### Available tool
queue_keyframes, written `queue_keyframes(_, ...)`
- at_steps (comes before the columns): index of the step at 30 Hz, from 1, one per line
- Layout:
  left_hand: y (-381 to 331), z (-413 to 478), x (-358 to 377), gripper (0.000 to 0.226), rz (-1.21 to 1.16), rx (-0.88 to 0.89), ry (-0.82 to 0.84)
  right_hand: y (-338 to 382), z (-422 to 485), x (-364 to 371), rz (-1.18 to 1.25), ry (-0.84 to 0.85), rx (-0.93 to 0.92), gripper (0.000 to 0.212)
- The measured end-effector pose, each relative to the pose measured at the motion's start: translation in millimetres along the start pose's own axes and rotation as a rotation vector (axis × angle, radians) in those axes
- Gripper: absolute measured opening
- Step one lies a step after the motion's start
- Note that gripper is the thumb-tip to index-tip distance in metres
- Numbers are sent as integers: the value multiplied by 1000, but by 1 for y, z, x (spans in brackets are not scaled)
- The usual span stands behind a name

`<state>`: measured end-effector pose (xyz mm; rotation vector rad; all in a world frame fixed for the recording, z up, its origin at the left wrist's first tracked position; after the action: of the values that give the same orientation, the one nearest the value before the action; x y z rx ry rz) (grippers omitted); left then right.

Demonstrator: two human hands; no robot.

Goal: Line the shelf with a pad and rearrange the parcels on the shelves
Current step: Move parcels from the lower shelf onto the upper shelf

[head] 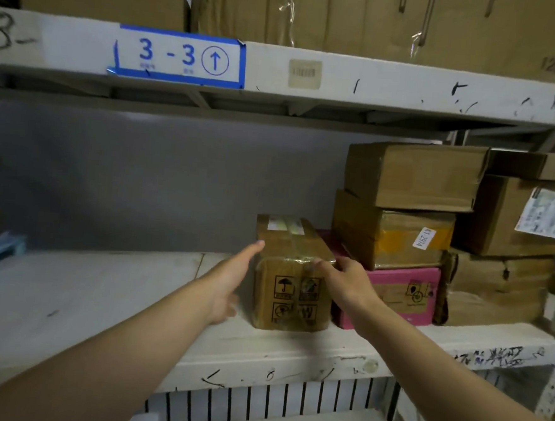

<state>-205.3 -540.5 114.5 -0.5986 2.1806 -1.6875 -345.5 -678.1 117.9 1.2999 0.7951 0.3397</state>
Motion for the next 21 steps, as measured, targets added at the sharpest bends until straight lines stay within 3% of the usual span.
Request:
queue_keyframes(3,-16,9,0,60,59,141,-145,-2,0,-5,29,-6,13,46)
queue_keyframes(5,-31,17,2,36,110,251,-203,2,-6,-19,70,-165,-67,41)
queue_keyframes(7,-48,20,10,33,107,373,-217,6,-16,-39,119,-384,-185,42)
queue_keyframes(11,-85,22,44,54,83,482,-150,23,-35,-87,228,-704,-289,27)
queue_keyframes(13,-102,23,70,67,84,462,-34,32,-36,-116,258,-795,-284,43)
queue_keyframes(17,-126,19,110,82,-10,351,126,51,-31,-160,188,-841,-200,81)
queue_keyframes(21,-137,22,133,94,-114,242,203,73,-22,-179,120,-743,-184,86)
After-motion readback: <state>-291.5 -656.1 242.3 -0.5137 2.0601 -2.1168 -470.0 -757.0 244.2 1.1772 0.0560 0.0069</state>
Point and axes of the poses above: each hand's wrist, its own z-axis towards the middle knuckle, its own x-axis out of the palm, y = z × x, the point moved 5 cm from there along z, towards the middle knuckle, and after that the axes turned 12 degrees about y, right-handed, at the moved point
